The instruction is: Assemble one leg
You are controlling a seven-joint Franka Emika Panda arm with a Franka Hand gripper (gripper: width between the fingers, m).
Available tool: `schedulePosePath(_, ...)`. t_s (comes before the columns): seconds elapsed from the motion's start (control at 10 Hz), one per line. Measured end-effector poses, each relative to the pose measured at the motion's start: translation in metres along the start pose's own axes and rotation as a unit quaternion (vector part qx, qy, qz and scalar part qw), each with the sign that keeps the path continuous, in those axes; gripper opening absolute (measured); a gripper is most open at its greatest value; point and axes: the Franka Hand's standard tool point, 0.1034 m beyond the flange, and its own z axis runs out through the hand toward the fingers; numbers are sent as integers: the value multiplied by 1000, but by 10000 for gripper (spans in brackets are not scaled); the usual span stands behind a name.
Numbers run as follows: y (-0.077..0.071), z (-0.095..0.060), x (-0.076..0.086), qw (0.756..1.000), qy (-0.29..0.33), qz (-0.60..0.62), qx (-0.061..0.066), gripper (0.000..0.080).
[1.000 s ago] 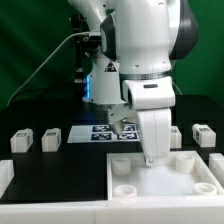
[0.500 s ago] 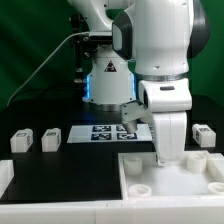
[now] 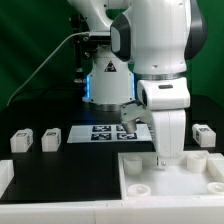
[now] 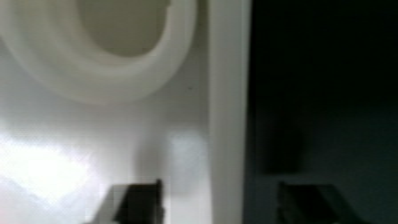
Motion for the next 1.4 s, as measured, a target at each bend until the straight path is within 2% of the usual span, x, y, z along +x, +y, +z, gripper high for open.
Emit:
schedulePosePath(0.1, 0, 0, 0, 1000, 0, 0, 0, 455)
schedulePosePath(0.2, 0, 0, 0, 1000, 0, 0, 0, 585)
schedulePosePath(0.3, 0, 0, 0, 1000, 0, 0, 0, 585)
schedulePosePath(0.4, 0, 0, 0, 1000, 0, 0, 0, 635)
schedulePosePath(0.5, 0, 0, 0, 1000, 0, 0, 0, 647)
schedulePosePath(1.0, 0, 0, -1, 1000, 0, 1, 0, 649)
schedulePosePath(1.1, 1, -2, -1, 1000, 0, 15, -1, 649)
schedulePosePath(1.2, 3, -10, -1, 999, 0, 39, -8, 649)
schedulePosePath(1.3, -1, -17, 4, 997, 2, 71, -13, 649)
schedulePosePath(1.4, -8, -25, 16, 991, 3, 130, -16, 649)
